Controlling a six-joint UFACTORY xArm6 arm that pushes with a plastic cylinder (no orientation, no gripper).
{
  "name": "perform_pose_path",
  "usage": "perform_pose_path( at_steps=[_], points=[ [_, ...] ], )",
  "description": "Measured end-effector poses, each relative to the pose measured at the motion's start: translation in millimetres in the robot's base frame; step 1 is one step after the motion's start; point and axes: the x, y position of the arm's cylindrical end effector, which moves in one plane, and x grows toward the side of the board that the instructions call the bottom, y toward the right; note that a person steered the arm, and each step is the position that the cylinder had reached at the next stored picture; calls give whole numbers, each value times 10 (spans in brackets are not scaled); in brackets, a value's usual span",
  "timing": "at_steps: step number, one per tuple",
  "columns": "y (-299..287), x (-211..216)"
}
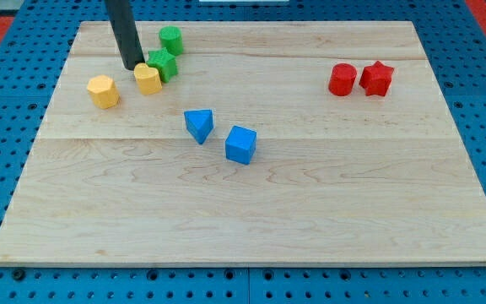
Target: Push green star diagonally above blue cube
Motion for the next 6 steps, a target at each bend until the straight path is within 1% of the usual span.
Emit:
perform_pose_path(
  at_steps=[2, 4, 5, 6],
  points=[
    [1097, 76],
    [1621, -119],
    [1664, 75],
    [1668, 97]
  ],
)
